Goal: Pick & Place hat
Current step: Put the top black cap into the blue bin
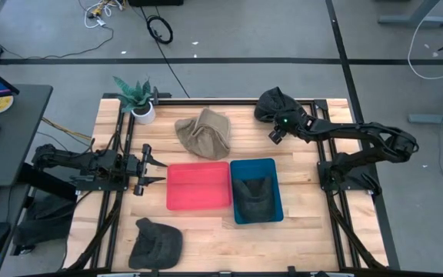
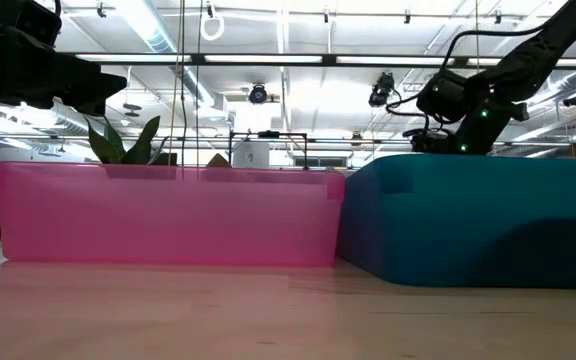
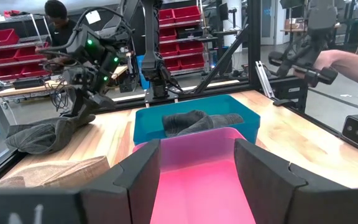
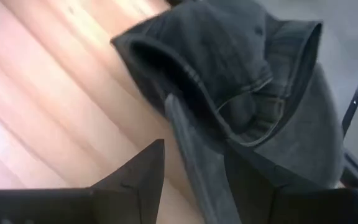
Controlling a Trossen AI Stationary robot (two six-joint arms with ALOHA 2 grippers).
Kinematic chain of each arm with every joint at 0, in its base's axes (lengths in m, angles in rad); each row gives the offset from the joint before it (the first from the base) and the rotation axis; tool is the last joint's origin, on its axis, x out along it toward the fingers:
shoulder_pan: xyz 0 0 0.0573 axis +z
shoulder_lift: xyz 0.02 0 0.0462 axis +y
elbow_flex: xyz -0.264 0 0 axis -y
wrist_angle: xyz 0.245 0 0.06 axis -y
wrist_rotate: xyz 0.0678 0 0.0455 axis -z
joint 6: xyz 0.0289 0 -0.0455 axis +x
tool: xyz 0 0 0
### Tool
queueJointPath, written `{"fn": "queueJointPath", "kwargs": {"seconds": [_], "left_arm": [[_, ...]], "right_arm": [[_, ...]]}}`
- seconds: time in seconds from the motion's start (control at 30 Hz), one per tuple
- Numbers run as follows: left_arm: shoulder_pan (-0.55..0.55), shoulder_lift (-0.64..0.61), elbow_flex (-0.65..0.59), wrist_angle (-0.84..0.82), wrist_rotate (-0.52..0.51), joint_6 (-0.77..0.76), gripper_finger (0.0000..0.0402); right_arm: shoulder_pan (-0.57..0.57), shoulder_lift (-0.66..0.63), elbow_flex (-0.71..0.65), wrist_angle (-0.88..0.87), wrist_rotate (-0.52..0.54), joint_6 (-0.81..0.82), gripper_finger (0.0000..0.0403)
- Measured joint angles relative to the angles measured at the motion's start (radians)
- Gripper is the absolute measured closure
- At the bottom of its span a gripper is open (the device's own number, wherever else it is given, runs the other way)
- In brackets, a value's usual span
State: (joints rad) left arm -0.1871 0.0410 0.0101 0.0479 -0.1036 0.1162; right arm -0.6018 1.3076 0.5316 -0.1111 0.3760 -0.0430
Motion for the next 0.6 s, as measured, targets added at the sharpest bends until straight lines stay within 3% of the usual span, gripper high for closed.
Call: {"fn": "queueJointPath", "kwargs": {"seconds": [0.2,0.37,0.47,0.6], "left_arm": [[0.0,0.0,0.0,0.0,0.0,0.0,0.0193],[0.0,0.0,0.0,0.0,0.0,0.0,0.0193],[0.0,0.0,0.0,0.0,0.0,0.0,0.0193],[0.0,0.0,0.0,0.0,0.0,0.0,0.0193]], "right_arm": [[-0.019,0.085,0.0,0.021,0.062,0.001,0.0234],[-0.05,0.118,0.0,0.021,0.053,-0.003,0.0249],[-0.068,0.124,0.0,0.021,0.049,-0.003,0.0288],[-0.092,0.123,0.001,0.019,0.03,-0.009,0.0371]]}}
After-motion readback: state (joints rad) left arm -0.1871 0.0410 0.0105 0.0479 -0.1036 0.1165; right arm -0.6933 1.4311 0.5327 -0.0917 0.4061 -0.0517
